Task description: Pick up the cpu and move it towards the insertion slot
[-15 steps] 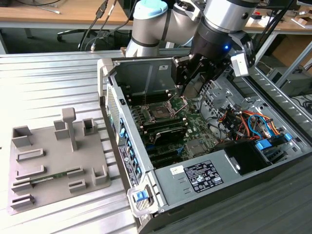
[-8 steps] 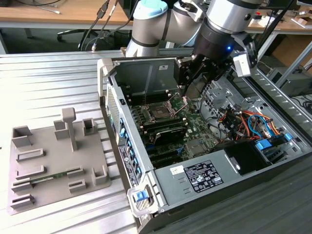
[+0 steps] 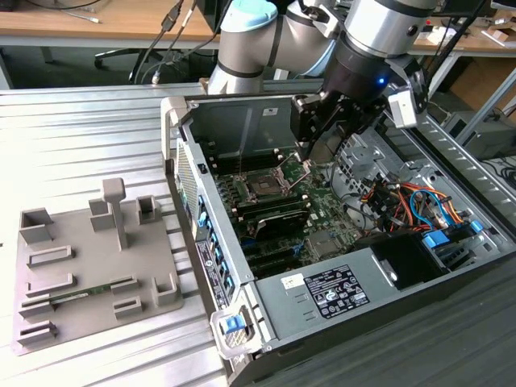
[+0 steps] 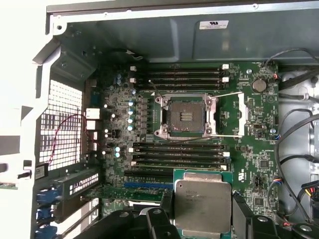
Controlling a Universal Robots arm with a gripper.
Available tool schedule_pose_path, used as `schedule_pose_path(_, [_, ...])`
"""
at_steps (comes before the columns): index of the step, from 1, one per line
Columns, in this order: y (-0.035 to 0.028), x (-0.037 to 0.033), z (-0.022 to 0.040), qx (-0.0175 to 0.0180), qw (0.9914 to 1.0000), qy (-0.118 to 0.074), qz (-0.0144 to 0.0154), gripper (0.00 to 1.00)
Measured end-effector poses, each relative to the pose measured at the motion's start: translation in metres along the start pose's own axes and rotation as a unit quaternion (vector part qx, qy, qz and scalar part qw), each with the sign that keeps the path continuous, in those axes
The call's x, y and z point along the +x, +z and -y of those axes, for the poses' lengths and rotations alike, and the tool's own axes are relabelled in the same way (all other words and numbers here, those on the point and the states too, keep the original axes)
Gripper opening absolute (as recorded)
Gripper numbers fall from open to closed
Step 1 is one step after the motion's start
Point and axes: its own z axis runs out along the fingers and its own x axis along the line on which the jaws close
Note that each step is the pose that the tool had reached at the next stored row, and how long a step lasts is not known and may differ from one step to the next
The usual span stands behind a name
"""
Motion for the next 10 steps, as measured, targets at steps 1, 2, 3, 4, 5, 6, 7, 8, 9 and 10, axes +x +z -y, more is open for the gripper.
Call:
schedule_pose_path(1, [0.0004, -0.0008, 0.0001, -0.0001, 1.0, 0.0, 0.0, 0.55])
schedule_pose_path(2, [0.0008, -0.0016, 0.0001, -0.0001, 1.0, 0.0, 0.0, 0.55])
schedule_pose_path(3, [0.0011, -0.0022, 0.0001, -0.0001, 1.0, 0.0, 0.0, 0.55])
schedule_pose_path(4, [0.0014, -0.0026, 0.0001, -0.0001, 1.0, 0.0, 0.0, 0.55])
schedule_pose_path(5, [0.0018, -0.0034, 0.0002, -0.0001, 1.0, 0.0, 0.0, 0.55])
schedule_pose_path(6, [0.0021, -0.0038, 0.0002, -0.0001, 1.0, 0.0, 0.0, 0.55])
schedule_pose_path(7, [0.0023, -0.0042, 0.0002, -0.0001, 1.0, 0.0, 0.0, 0.55])
schedule_pose_path(8, [0.0027, -0.0051, 0.0002, -0.0001, 1.0, 0.0, 0.0, 0.55])
schedule_pose_path(9, [0.0031, -0.0058, 0.0002, -0.0001, 1.0, 0.0, 0.0, 0.55])
schedule_pose_path(10, [0.004, -0.0074, 0.0001, -0.0001, 1.0, 0.0, 0.0001, 0.55])
